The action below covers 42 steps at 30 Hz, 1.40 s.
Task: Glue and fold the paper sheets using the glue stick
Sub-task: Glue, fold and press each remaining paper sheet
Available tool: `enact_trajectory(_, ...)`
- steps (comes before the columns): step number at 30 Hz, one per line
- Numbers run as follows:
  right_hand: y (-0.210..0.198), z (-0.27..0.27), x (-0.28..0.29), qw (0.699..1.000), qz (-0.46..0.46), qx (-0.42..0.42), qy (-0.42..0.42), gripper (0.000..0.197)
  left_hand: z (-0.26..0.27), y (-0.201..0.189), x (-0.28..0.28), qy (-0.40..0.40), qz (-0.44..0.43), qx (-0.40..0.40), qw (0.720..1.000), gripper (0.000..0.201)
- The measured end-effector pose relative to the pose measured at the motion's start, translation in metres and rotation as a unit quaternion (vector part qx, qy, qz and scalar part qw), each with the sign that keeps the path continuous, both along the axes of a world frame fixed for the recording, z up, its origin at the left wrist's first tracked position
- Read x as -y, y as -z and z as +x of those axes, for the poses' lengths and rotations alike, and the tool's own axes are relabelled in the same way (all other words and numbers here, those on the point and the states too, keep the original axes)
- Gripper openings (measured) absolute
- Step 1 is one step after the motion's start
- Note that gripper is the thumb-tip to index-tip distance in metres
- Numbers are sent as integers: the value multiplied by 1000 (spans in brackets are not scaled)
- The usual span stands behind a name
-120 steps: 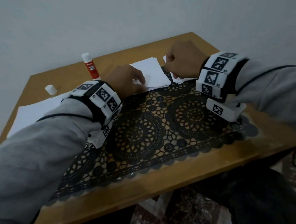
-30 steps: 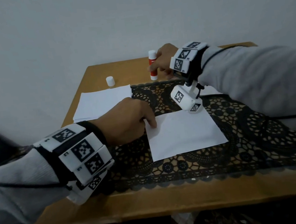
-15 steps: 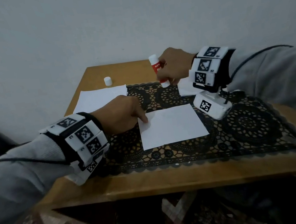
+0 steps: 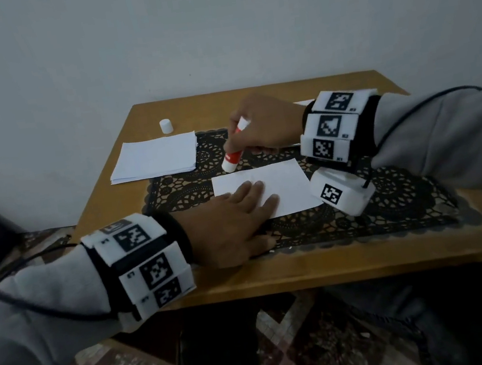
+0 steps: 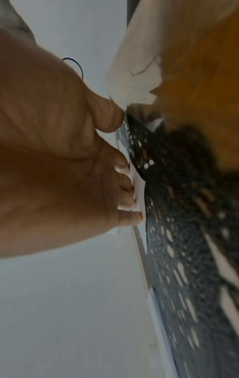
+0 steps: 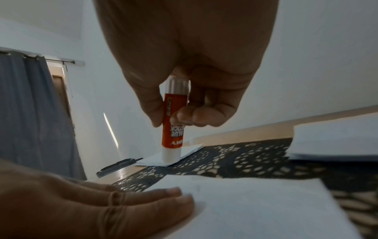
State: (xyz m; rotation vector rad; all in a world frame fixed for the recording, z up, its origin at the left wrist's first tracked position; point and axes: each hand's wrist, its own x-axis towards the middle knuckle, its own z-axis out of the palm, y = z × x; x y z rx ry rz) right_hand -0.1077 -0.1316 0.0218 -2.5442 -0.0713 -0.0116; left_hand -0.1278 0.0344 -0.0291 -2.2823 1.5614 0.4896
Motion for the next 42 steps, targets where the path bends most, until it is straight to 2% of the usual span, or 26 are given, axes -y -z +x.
enact_trajectory(10, 22, 9, -25, 998, -64, 10, -2, 19, 1, 2, -1, -12, 2, -37, 999, 74)
enact_trajectory(17, 21, 10, -25, 993, -112, 22, -15, 20, -2, -2, 2, -23, 15, -47, 999, 76)
enact_trajectory(33, 19, -4, 20, 988, -152, 17, 18, 17, -6, -7, 8, -30, 20, -28, 999, 77)
enact_trajectory(38, 17, -14, 38, 985, -165, 17, 41, 19, -5, -11, 9, -40, -1, -32, 999, 75)
enact_trajectory(42, 17, -18, 46, 982, -181, 15, 51, 17, 5, -15, 10, -29, -65, -15, 997, 63)
